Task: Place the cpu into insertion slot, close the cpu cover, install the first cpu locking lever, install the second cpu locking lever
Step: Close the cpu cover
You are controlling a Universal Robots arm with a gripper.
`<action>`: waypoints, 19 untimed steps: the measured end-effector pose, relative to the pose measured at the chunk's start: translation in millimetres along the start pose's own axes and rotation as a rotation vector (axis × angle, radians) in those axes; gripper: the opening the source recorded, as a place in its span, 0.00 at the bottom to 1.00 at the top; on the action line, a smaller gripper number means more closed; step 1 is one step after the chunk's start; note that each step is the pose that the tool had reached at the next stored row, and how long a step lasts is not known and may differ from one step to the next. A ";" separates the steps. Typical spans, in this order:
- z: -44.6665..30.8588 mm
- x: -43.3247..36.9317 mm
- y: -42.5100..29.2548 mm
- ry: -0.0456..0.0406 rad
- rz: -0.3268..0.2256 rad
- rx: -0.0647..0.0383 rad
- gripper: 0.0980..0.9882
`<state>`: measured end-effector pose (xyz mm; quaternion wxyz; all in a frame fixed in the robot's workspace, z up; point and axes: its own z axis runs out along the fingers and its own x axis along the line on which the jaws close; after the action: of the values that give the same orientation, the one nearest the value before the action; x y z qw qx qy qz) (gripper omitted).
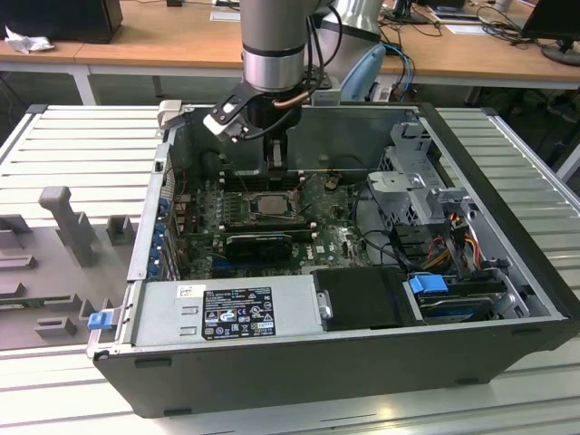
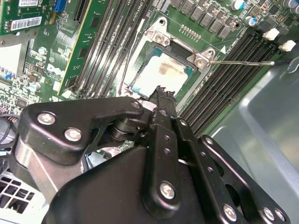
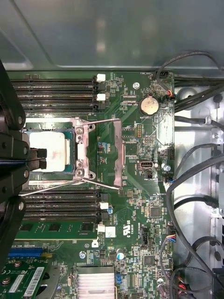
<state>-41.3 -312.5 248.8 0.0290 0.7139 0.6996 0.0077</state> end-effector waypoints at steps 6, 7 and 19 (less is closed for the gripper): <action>-2.2 -0.1 0.1 0.0000 0.001 0.000 0.01; -2.4 -0.1 0.1 0.0000 0.001 0.000 0.01; -6.4 -0.2 0.4 -0.0001 0.004 0.000 0.01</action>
<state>-41.3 -312.5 255.3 0.0290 0.7152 0.6983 0.0077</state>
